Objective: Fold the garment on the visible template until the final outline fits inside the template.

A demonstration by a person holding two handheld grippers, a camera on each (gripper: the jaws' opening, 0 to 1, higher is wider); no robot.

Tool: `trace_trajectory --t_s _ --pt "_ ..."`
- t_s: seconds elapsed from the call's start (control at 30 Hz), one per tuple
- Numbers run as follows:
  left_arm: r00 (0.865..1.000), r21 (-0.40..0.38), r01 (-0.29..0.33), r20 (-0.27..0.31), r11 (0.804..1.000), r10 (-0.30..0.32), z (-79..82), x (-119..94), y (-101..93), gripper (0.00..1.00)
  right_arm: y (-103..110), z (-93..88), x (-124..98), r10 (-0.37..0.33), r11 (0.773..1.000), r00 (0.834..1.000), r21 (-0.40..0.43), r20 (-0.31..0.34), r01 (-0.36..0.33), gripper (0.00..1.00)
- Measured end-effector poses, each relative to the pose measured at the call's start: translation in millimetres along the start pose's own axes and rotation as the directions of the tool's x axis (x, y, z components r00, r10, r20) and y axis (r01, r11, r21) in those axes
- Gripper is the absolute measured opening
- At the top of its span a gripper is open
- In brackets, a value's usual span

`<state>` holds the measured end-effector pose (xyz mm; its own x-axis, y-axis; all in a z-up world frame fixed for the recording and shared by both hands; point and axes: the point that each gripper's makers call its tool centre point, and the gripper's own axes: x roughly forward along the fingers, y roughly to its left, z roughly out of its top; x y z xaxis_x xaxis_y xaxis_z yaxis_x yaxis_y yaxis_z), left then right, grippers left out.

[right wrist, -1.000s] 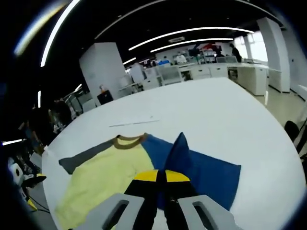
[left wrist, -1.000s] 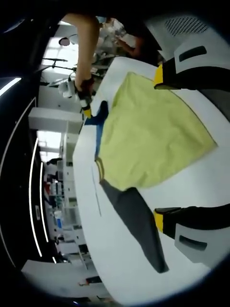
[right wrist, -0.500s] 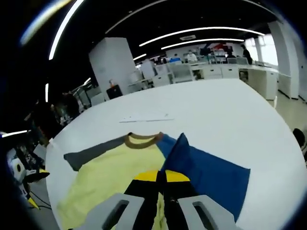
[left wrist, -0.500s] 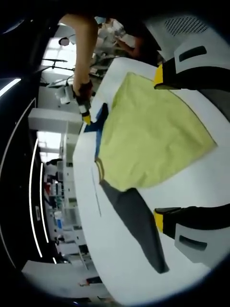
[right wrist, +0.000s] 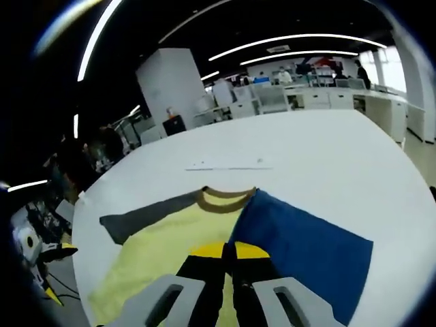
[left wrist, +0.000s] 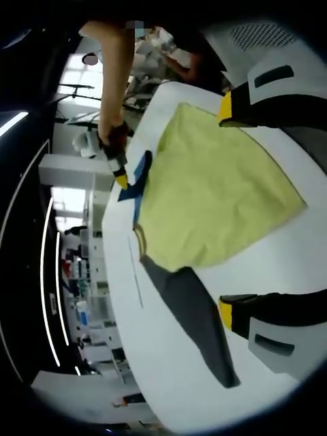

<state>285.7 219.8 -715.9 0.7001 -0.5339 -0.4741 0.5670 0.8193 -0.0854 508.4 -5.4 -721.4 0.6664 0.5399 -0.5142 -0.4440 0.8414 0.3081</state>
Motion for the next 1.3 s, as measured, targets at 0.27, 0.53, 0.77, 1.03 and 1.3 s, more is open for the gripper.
trace_trajectory --t_s 0.27,0.53,0.77,1.03,1.3 --pt "1.000 0.003 -0.002 0.000 1.000 0.002 -0.5 1 0.6 0.99 14 5.5 18 0.026 0.999 1.000 -0.032 -0.014 -0.026 0.00" --pt "1.000 -0.001 -0.004 -0.010 1.000 0.003 -4.6 0 1.2 0.98 30 2.9 31 0.033 0.997 0.999 -0.063 -0.036 -0.035 0.00" --pt "1.000 0.000 -0.011 -0.013 1.000 0.011 -7.0 -3 2.1 0.98 48 2.5 41 0.050 0.992 0.997 -0.113 -0.057 -0.056 0.00" --pt "1.000 -0.002 -0.019 -0.008 1.000 0.019 -6.9 -4 1.7 0.98 70 6.5 52 0.084 0.987 0.994 -0.132 -0.063 -0.092 0.00" --pt "1.000 0.004 -0.024 -0.008 1.000 0.024 -7.1 -5 2.7 0.98 89 8.8 63 0.107 0.979 0.992 -0.165 -0.073 -0.118 0.00"
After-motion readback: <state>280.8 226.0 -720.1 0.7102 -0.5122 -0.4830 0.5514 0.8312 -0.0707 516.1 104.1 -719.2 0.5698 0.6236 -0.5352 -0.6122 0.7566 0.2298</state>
